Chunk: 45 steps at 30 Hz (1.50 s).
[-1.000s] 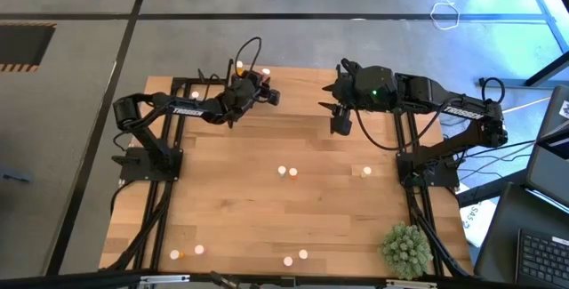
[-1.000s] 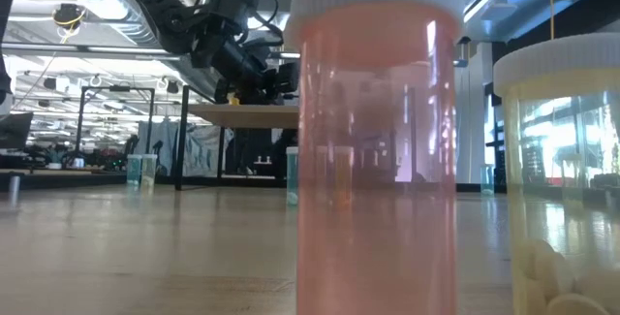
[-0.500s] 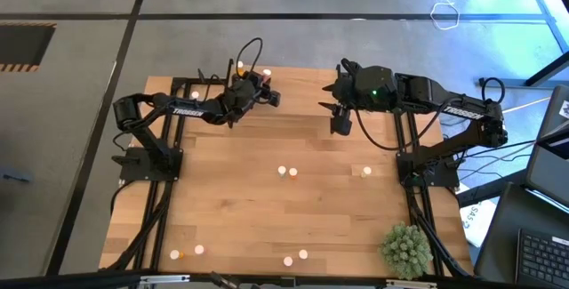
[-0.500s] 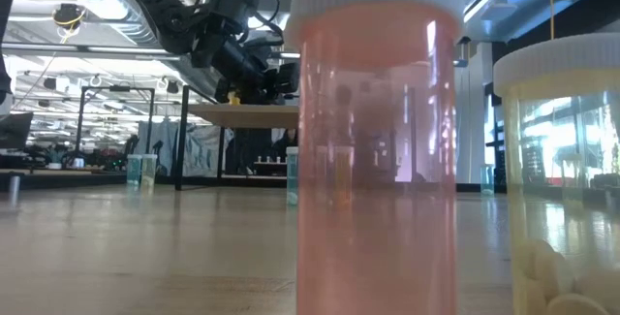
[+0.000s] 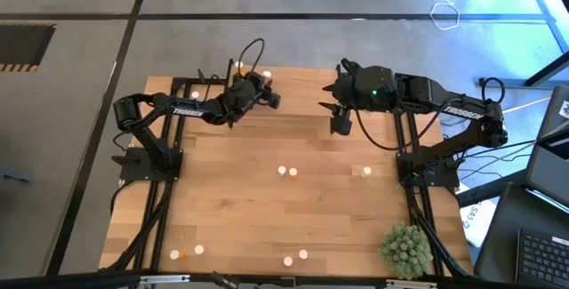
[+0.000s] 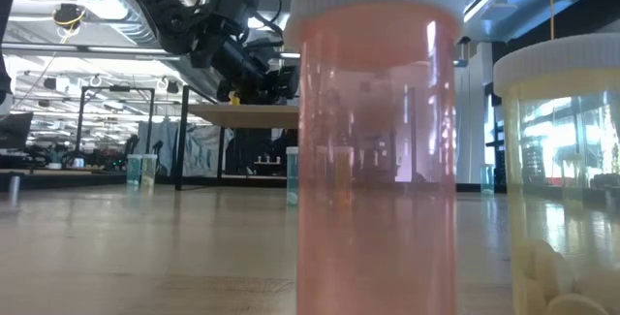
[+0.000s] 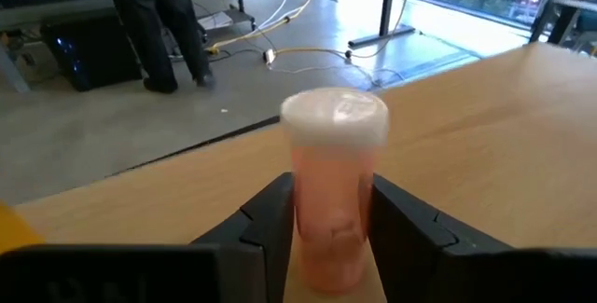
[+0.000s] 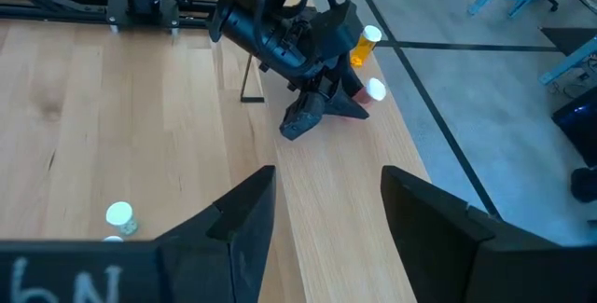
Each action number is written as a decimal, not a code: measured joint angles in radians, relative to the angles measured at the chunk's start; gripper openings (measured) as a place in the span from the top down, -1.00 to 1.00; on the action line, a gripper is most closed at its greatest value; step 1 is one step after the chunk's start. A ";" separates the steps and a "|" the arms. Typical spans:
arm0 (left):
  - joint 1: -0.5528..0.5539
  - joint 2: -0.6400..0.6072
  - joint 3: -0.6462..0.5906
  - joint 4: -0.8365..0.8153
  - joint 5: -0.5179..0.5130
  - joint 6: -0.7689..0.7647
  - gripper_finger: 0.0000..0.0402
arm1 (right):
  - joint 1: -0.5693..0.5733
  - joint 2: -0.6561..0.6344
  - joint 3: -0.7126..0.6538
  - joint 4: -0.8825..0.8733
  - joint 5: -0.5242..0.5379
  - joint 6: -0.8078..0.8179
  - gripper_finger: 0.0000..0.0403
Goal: Pick and place medicine bottles onto shelf by color
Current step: Put the top right pink pill bottle on the shelf
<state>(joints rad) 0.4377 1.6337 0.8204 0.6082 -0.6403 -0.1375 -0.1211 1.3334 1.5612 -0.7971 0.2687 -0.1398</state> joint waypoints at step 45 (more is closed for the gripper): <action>-0.111 -0.035 0.001 -0.014 -0.108 0.043 0.34 | 0.000 0.000 0.000 0.000 0.000 0.000 0.02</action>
<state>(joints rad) 0.3272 1.5987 0.8215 0.5942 -0.7479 -0.0944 -0.1211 1.3334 1.5612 -0.7969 0.2687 -0.1398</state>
